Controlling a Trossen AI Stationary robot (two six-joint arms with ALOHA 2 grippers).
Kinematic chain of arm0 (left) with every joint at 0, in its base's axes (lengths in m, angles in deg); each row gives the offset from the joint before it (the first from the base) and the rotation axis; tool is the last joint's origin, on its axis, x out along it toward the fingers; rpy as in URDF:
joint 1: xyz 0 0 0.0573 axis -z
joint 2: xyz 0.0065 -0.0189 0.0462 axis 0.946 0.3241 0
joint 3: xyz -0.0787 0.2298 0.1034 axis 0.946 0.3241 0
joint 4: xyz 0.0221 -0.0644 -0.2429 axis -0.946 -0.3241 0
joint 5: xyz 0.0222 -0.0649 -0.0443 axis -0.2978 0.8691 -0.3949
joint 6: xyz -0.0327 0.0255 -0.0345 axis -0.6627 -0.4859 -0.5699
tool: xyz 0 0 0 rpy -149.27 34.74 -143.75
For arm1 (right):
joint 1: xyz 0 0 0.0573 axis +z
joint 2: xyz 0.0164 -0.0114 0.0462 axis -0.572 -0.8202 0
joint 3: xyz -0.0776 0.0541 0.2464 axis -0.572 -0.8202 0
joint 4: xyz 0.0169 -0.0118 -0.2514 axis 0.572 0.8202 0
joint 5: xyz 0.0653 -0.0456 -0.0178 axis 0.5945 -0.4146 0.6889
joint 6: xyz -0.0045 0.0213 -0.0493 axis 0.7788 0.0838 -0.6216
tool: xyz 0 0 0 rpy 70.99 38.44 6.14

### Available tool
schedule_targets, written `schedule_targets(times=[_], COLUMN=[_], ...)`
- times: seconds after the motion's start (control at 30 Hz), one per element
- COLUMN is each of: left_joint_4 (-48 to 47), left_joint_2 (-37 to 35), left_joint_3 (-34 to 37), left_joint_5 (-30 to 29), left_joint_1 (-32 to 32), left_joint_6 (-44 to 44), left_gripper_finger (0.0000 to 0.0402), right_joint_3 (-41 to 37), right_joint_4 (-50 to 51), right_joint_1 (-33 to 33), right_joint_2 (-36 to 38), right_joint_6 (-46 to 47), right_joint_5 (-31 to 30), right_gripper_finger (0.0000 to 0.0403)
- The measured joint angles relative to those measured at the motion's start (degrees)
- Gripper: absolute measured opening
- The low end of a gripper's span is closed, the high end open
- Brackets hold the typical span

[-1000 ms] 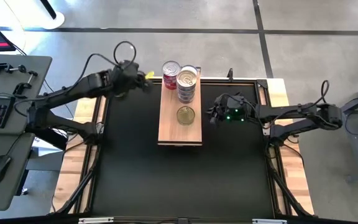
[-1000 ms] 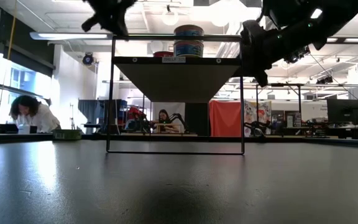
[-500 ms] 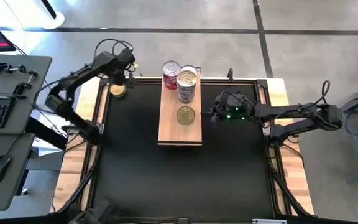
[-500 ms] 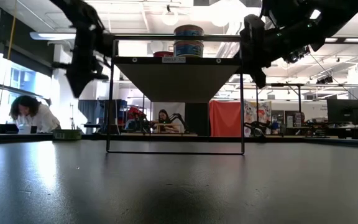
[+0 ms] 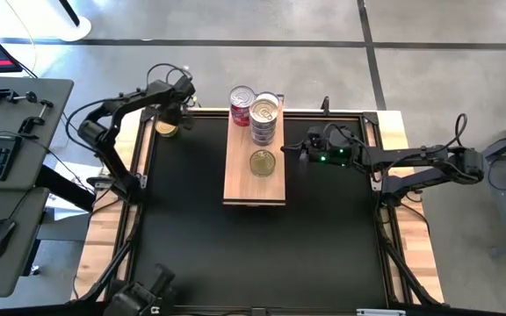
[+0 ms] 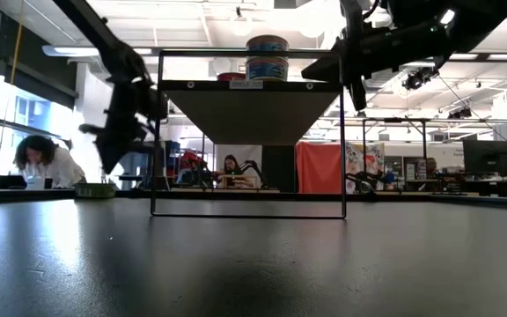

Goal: Stack canned seafood by type on shelf
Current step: Stack the green tuna on top of the green tuna can on the shelf

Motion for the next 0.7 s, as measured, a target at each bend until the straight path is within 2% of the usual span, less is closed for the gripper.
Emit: schedule_targets(times=[0.27, 0.47, 0.7], left_joint_4=[6.71, 9.78, 8.55], left_joint_2=[-0.78, -0.97, -0.98], left_joint_3=[6.9, 9.09, 9.74], left_joint_5=[-0.76, -1.48, 0.1], left_joint_1=[0.69, 1.61, 9.94], left_joint_6=[-1.25, -3.76, -3.85], left_gripper_finger=[0.0, 0.0, 0.0], right_joint_3=[0.0, 0.0, 0.0], right_joint_4=[0.0, 0.12, 0.93], right_joint_1=[0.09, 0.09, 0.09], right_joint_2=[0.0, 0.0, 0.0], right_joint_6=[-0.91, -0.9, -1.61], right_joint_5=[0.0, 1.87, 2.05], right_gripper_finger=[0.0, 0.0, 0.0])
